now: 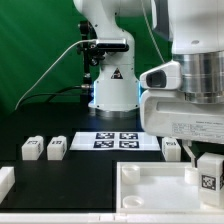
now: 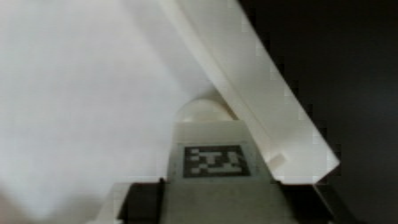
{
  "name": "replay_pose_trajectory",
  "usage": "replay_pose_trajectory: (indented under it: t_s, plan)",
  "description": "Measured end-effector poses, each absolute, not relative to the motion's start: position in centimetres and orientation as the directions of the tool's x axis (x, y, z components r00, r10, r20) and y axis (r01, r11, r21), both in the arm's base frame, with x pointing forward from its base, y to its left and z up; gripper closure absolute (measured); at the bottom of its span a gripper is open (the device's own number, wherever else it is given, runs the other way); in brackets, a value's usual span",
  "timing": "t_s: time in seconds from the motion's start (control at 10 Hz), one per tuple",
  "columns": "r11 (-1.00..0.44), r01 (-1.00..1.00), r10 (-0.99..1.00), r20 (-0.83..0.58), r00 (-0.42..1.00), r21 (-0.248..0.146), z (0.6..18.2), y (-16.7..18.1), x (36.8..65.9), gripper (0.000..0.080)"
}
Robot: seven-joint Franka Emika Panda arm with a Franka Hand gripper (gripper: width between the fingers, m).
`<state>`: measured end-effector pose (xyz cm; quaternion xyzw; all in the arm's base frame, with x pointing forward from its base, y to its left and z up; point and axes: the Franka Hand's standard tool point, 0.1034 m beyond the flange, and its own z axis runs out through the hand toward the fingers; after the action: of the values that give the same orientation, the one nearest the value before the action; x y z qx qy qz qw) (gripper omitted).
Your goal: Assemble one leg
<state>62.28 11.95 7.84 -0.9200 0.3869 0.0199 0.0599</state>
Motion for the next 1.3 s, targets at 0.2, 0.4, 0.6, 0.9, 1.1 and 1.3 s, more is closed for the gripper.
replay_pose_trajectory:
  t_s: [0.2,0.4,0.6,0.9,1.1,1.3]
  plan:
    - [-0.479,-0.873,-0.866,-0.115,0.487,-0.09,7.75,11.92,62.67,0.0506]
    - [-0.366,-0.927,-0.917,-0.14,0.374,-0.083,7.75,11.94,62.69,0.0506]
    - [-0.437,-0.895,-0.885,-0.133,0.446,-0.093,7.73,11.95,62.65,0.0392]
    - [-0.804,-0.578,-0.574,-0.068,0.816,-0.141,8.34,12.19,62.75,0.0172]
    - [-0.902,-0.404,-0.404,-0.033,0.914,-0.152,8.34,12.22,62.8,0.0156]
    - [-0.98,-0.145,-0.148,0.011,0.989,-0.135,8.22,11.89,62.83,0.0151]
